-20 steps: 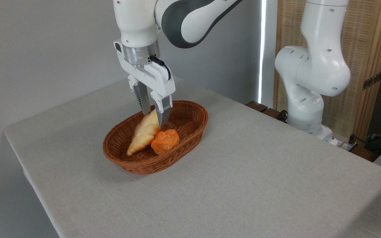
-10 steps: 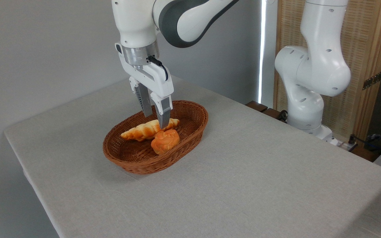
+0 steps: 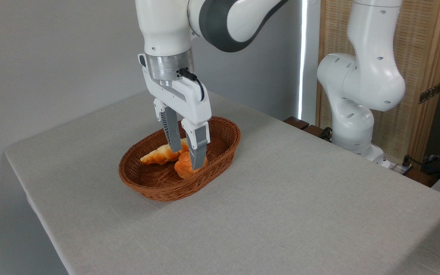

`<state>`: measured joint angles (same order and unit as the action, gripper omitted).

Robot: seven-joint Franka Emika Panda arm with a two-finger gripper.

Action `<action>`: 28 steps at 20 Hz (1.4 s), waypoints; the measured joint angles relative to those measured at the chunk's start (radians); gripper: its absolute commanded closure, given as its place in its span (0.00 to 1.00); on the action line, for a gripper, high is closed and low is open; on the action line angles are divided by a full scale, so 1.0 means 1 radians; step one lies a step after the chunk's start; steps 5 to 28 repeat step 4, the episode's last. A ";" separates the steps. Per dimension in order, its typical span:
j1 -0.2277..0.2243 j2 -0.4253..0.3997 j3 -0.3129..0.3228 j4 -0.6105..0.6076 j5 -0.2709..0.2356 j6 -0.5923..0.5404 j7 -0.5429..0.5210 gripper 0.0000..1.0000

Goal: Put bread into the basket

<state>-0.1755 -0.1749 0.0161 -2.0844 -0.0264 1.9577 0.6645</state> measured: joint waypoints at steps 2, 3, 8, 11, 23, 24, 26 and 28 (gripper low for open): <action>0.000 0.000 0.031 0.008 0.038 0.001 0.000 0.00; 0.000 0.000 0.044 0.009 0.053 0.004 0.000 0.00; 0.000 0.001 0.056 0.010 0.060 0.007 0.000 0.00; 0.000 0.001 0.056 0.010 0.060 0.007 0.000 0.00; 0.000 0.001 0.056 0.010 0.060 0.007 0.000 0.00; 0.000 0.001 0.056 0.010 0.060 0.007 0.000 0.00; 0.000 0.001 0.056 0.010 0.060 0.007 0.000 0.00; 0.000 0.001 0.056 0.010 0.060 0.007 0.000 0.00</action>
